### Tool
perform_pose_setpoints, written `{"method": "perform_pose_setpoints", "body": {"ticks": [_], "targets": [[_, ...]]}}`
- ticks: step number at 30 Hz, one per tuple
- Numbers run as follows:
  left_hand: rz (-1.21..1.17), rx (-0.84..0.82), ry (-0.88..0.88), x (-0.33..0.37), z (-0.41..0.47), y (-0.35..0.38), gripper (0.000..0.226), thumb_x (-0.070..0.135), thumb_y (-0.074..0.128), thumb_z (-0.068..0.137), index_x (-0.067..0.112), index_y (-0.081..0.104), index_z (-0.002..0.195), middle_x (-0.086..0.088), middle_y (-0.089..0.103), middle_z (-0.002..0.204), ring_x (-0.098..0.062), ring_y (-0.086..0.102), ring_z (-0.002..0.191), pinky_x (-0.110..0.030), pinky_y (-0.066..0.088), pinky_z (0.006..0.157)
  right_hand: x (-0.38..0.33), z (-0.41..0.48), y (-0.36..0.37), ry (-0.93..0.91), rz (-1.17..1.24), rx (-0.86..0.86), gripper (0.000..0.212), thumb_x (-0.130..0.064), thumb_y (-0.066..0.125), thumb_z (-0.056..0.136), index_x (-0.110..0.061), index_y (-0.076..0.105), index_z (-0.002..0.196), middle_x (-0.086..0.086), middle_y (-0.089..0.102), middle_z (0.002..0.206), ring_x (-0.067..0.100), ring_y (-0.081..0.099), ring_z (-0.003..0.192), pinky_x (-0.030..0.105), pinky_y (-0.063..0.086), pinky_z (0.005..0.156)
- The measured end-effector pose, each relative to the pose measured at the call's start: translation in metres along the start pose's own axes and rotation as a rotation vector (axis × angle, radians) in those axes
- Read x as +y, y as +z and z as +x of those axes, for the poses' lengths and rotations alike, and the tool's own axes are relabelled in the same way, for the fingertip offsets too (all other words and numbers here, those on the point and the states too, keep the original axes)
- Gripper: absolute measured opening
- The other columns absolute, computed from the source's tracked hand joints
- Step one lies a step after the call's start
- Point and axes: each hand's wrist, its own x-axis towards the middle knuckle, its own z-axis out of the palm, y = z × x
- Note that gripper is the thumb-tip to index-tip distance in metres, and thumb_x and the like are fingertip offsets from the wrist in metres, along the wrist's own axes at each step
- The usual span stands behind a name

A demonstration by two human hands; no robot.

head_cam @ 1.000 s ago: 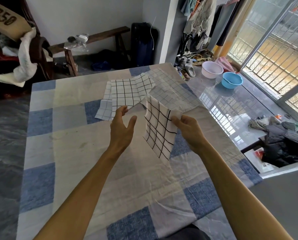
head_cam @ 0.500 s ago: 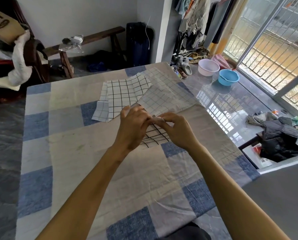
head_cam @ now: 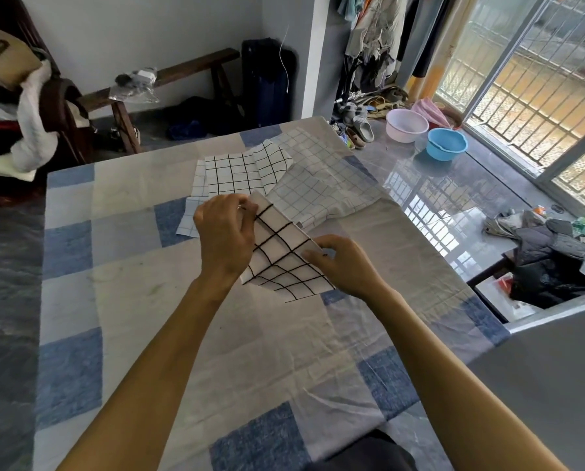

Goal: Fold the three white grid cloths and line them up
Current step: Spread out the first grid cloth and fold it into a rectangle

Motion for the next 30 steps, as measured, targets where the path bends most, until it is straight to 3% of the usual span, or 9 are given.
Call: {"method": "perform_pose_setpoints", "body": {"ticks": [4, 8, 10, 11, 13, 16, 20, 26, 30], "targets": [[0.027, -0.005, -0.012, 0.008, -0.016, 0.008, 0.045, 0.03, 0.056, 0.093, 0.007, 0.045, 0.131, -0.012, 0.053, 0.127, -0.027, 0.045, 0.121, -0.045, 0.035, 0.103, -0.004, 0.005, -0.002, 0.001, 0.061, 0.057, 0.015, -0.037, 0.059, 0.091, -0.036, 0.062, 0.076, -0.015, 0.064, 0.077, -0.002, 0.057, 0.075, 0.021, 0.04, 0.068], [0.08, -0.046, -0.114, 0.019, -0.036, 0.021, 0.073, 0.037, 0.055, 0.093, 0.016, 0.014, 0.149, -0.013, 0.018, 0.154, -0.025, 0.014, 0.142, -0.04, 0.014, 0.112, -0.002, 0.008, 0.0, 0.005, 0.061, 0.039, 0.028, -0.046, 0.059, 0.089, -0.021, 0.07, 0.096, -0.005, 0.07, 0.101, 0.008, 0.061, 0.096, 0.027, 0.046, 0.084], [0.053, -0.044, -0.15, 0.023, -0.039, 0.023, 0.075, 0.038, 0.054, 0.093, 0.019, 0.008, 0.15, -0.012, 0.014, 0.156, -0.023, 0.012, 0.142, -0.038, 0.012, 0.112, -0.005, 0.008, 0.001, 0.004, 0.067, 0.022, 0.023, -0.046, 0.058, 0.089, -0.027, 0.069, 0.091, -0.007, 0.07, 0.097, 0.009, 0.062, 0.092, 0.027, 0.046, 0.081], [0.04, -0.043, -0.144, 0.024, -0.04, 0.022, 0.072, 0.036, 0.054, 0.094, 0.019, 0.012, 0.15, -0.012, 0.017, 0.155, -0.022, 0.015, 0.141, -0.037, 0.013, 0.112, -0.007, 0.007, 0.0, -0.001, 0.075, 0.022, 0.015, -0.043, 0.058, 0.09, -0.033, 0.066, 0.082, -0.013, 0.068, 0.087, 0.005, 0.06, 0.084, 0.026, 0.045, 0.076], [0.025, -0.044, -0.03, 0.026, -0.04, 0.019, 0.052, 0.029, 0.053, 0.094, 0.015, 0.035, 0.142, -0.013, 0.035, 0.147, -0.022, 0.029, 0.135, -0.033, 0.018, 0.109, -0.012, 0.006, -0.001, 0.0, 0.09, 0.038, 0.025, -0.036, 0.059, 0.092, -0.04, 0.056, 0.067, -0.022, 0.058, 0.066, -0.002, 0.053, 0.068, 0.022, 0.04, 0.068], [0.015, -0.1, 0.199, 0.022, -0.045, 0.021, 0.025, 0.023, 0.054, 0.093, 0.011, 0.062, 0.113, -0.011, 0.059, 0.119, -0.021, 0.048, 0.116, -0.035, 0.03, 0.1, -0.017, 0.005, -0.001, -0.03, 0.086, 0.049, 0.028, -0.034, 0.058, 0.092, -0.034, 0.057, 0.065, -0.018, 0.057, 0.061, 0.003, 0.051, 0.062, 0.027, 0.041, 0.062], [-0.016, -0.135, 0.223, 0.019, -0.052, 0.024, 0.022, 0.025, 0.052, 0.094, 0.012, 0.064, 0.105, -0.005, 0.064, 0.102, -0.02, 0.054, 0.1, -0.038, 0.039, 0.092, -0.02, 0.005, -0.002, -0.063, 0.086, 0.002, 0.026, -0.036, 0.053, 0.094, -0.017, 0.066, 0.082, -0.004, 0.064, 0.079, 0.016, 0.059, 0.077, 0.043, 0.052, 0.076], [-0.025, -0.079, 0.229, 0.018, -0.054, 0.024, 0.014, 0.019, 0.063, 0.09, 0.011, 0.066, 0.101, -0.002, 0.067, 0.091, -0.014, 0.052, 0.089, -0.041, 0.043, 0.088, -0.023, 0.004, -0.001, -0.115, 0.046, 0.016, 0.022, -0.03, 0.054, 0.096, -0.018, 0.064, 0.079, -0.011, 0.058, 0.076, 0.006, 0.053, 0.073, 0.025, 0.041, 0.068], [-0.023, -0.08, 0.217, 0.014, -0.055, 0.024, 0.015, 0.022, 0.059, 0.091, 0.012, 0.067, 0.099, -0.002, 0.068, 0.087, -0.013, 0.053, 0.086, -0.041, 0.043, 0.09, -0.016, 0.004, 0.004, -0.12, 0.01, 0.144, 0.02, -0.034, 0.063, 0.089, -0.017, 0.067, 0.098, -0.008, 0.065, 0.096, 0.007, 0.058, 0.091, 0.03, 0.049, 0.082]]}}
